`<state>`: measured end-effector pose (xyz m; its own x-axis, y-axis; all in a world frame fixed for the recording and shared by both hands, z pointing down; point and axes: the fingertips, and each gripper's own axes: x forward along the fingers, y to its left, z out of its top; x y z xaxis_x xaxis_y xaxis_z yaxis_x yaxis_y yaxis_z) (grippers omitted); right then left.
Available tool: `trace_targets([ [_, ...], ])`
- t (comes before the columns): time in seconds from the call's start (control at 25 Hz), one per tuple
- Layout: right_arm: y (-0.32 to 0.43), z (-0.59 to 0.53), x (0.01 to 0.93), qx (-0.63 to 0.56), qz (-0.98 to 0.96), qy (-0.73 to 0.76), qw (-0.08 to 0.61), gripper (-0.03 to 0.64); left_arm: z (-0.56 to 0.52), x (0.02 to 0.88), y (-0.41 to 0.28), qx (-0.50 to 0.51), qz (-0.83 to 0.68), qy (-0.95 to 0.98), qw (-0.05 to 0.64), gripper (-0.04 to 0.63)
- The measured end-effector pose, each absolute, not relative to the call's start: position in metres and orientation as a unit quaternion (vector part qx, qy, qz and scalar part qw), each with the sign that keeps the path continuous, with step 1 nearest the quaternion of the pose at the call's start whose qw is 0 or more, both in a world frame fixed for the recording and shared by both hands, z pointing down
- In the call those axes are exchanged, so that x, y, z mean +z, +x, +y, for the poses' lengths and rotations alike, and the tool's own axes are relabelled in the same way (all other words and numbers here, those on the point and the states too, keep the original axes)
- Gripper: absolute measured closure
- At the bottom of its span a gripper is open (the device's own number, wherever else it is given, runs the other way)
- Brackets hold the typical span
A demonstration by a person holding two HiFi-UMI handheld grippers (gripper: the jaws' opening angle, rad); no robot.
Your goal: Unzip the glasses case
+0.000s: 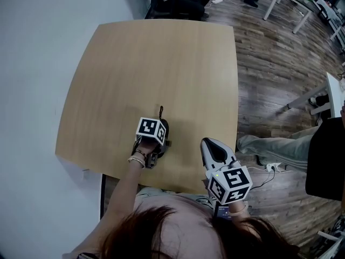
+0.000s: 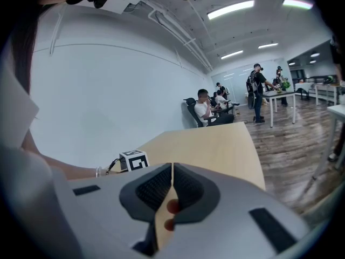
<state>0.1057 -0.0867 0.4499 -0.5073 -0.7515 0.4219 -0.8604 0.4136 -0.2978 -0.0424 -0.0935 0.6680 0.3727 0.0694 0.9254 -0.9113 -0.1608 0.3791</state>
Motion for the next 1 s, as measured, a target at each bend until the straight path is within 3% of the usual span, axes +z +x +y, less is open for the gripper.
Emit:
trace_targets([
  [0.2, 0.100, -0.084, 0.447, 0.235, -0.835, 0.484, 0.118, 0.601, -0.092, 0.663, -0.043, 0.413, -0.339, 0.631, 0.562, 0.304],
  [0.48, 0.090, -0.082, 0.439, 0.229, -0.840, 0.479, 0.111, 0.601, -0.111, 0.619, -0.033, 0.278, -0.341, 0.677, 0.590, 0.304],
  [1.0, 0.060, -0.073, 0.412, 0.196, -0.858, 0.465, 0.093, 0.600, -0.154, 0.468, -0.023, 0.034, -0.308, 0.798, 0.516, 0.304],
])
